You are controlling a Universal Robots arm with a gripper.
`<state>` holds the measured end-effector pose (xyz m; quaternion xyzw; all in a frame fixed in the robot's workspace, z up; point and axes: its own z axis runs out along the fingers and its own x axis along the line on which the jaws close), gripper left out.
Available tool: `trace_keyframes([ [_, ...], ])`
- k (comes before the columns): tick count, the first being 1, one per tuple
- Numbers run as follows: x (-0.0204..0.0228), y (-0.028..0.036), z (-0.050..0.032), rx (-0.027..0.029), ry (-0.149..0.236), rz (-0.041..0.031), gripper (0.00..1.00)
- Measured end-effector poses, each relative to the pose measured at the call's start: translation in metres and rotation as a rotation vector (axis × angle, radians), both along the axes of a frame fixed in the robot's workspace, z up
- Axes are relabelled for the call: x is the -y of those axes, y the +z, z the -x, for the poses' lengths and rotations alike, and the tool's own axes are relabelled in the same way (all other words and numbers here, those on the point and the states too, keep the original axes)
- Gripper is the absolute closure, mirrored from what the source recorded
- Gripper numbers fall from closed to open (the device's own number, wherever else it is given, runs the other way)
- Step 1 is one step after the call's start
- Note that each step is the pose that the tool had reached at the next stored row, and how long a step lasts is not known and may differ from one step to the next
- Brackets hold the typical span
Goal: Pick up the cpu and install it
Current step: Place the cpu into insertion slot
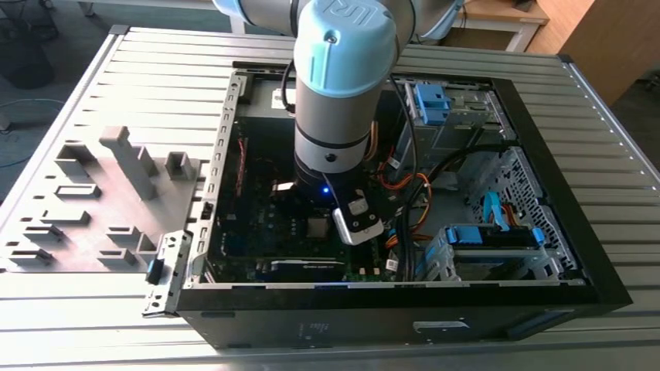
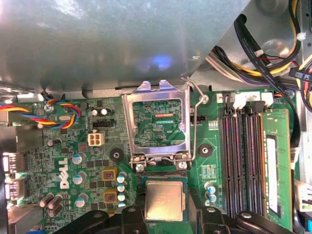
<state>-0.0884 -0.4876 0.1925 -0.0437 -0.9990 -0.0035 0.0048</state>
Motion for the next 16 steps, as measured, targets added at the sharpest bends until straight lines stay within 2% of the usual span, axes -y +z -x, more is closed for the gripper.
trace_keyframes([
  [16, 0.0006, -0.0004, 0.0000, 0.0001, 0.020, -0.0006, 0.57],
])
